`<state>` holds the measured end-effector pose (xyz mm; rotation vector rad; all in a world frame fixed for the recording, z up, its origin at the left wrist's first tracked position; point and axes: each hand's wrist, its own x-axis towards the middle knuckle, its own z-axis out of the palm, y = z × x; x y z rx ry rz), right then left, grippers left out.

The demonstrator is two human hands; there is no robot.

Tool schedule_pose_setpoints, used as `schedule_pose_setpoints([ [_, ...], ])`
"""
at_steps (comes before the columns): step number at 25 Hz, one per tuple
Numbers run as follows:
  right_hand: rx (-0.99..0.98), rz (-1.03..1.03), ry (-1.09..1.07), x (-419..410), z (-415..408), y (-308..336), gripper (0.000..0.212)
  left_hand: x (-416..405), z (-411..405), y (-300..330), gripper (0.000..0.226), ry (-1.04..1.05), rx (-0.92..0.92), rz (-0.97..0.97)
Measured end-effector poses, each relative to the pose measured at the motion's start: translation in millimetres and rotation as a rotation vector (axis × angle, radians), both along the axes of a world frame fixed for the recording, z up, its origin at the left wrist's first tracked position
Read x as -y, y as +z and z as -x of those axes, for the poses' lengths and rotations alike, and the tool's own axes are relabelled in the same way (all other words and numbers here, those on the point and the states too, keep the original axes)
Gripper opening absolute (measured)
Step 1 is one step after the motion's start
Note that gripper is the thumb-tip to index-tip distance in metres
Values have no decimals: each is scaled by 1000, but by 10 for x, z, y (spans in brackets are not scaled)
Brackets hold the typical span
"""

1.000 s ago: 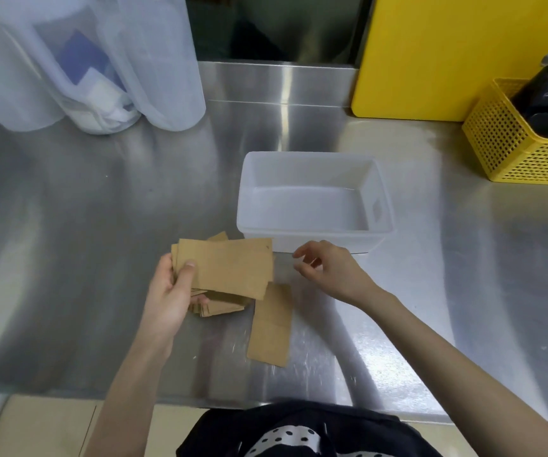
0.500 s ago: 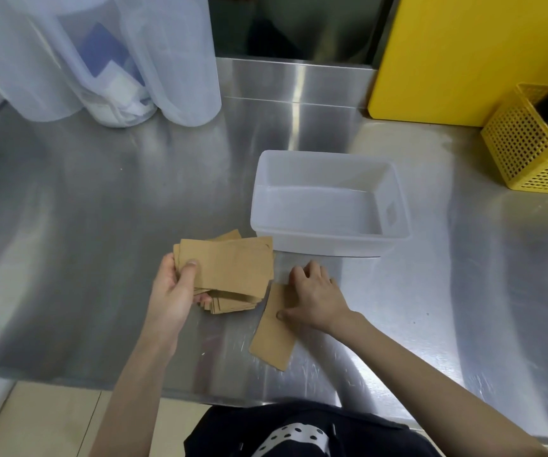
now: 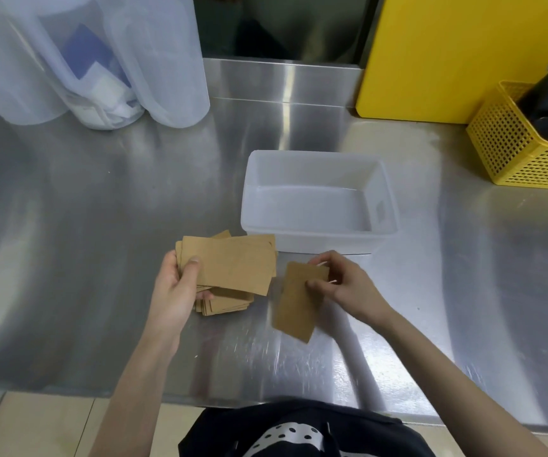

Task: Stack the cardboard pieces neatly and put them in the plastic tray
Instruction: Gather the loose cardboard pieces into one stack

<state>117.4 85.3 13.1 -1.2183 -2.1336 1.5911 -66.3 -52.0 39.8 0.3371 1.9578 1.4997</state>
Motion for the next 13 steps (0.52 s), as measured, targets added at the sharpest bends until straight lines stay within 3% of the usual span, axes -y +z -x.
schedule_pose_setpoints([
  [6,-175,22,-131,-213,-242,437,9,-121,-119,57,22,-103,-1,9],
  [13,-134,-102,63,-178,-42,729,5,-319,-365,82,18,-296,7,20],
])
